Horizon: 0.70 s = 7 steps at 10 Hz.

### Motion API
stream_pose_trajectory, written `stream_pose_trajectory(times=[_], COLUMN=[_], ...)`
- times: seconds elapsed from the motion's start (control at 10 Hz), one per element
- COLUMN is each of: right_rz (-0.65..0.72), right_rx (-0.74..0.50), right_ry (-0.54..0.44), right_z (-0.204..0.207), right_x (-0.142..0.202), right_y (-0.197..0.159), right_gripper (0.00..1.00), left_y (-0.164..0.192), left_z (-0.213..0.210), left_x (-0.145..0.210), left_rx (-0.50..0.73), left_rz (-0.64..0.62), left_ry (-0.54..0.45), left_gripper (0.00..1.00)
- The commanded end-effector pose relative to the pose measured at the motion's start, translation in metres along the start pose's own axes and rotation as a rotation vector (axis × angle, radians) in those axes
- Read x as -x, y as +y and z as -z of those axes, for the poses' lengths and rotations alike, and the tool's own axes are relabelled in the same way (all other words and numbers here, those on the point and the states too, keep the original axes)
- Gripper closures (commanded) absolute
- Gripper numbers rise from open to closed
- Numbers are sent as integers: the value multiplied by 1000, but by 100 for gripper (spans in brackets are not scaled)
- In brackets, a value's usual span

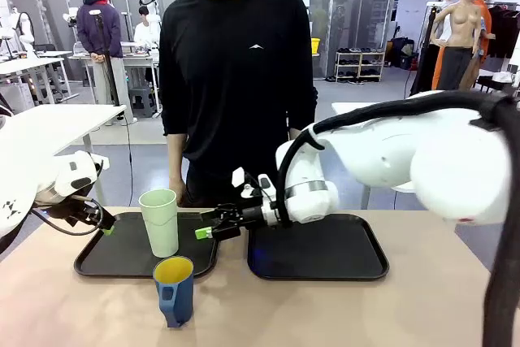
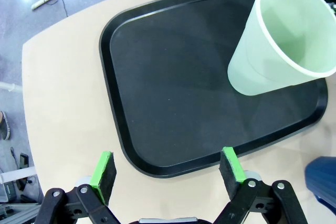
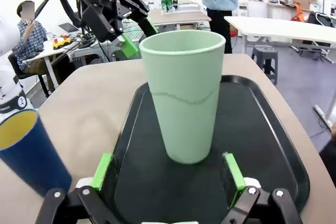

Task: Sort and store the cups by type.
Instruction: Place the picked Reusable plastic cup into the Flat Tray indicated by the person.

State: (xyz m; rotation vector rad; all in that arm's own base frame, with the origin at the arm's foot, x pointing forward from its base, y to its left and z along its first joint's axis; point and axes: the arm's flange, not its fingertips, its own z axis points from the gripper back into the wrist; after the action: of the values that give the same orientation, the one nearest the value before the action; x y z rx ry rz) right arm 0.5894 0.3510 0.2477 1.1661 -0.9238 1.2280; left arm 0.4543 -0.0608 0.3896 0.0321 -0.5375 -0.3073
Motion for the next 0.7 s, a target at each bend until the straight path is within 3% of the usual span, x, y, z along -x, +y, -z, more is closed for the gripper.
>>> stream_pose_trajectory(times=[0.0, 0.3, 0.4, 0.6], right_rz=[-27, -35, -8, -8], right_rx=[60, 114, 71, 71], right_ry=[-14, -14, 2, 2], right_z=[-31, -63, -46, -46], right_x=[1, -3, 1, 1], right_y=[32, 42, 23, 23], right_gripper=[0, 0, 0, 0], left_y=[1, 1, 1, 1], left_z=[0, 0, 0, 0], left_x=[0, 0, 0, 0], left_rx=[-1, -1, -1, -1], left_rz=[-1, -1, -1, -1], left_ry=[-1, -1, -1, -1], left_gripper=[0, 0, 0, 0])
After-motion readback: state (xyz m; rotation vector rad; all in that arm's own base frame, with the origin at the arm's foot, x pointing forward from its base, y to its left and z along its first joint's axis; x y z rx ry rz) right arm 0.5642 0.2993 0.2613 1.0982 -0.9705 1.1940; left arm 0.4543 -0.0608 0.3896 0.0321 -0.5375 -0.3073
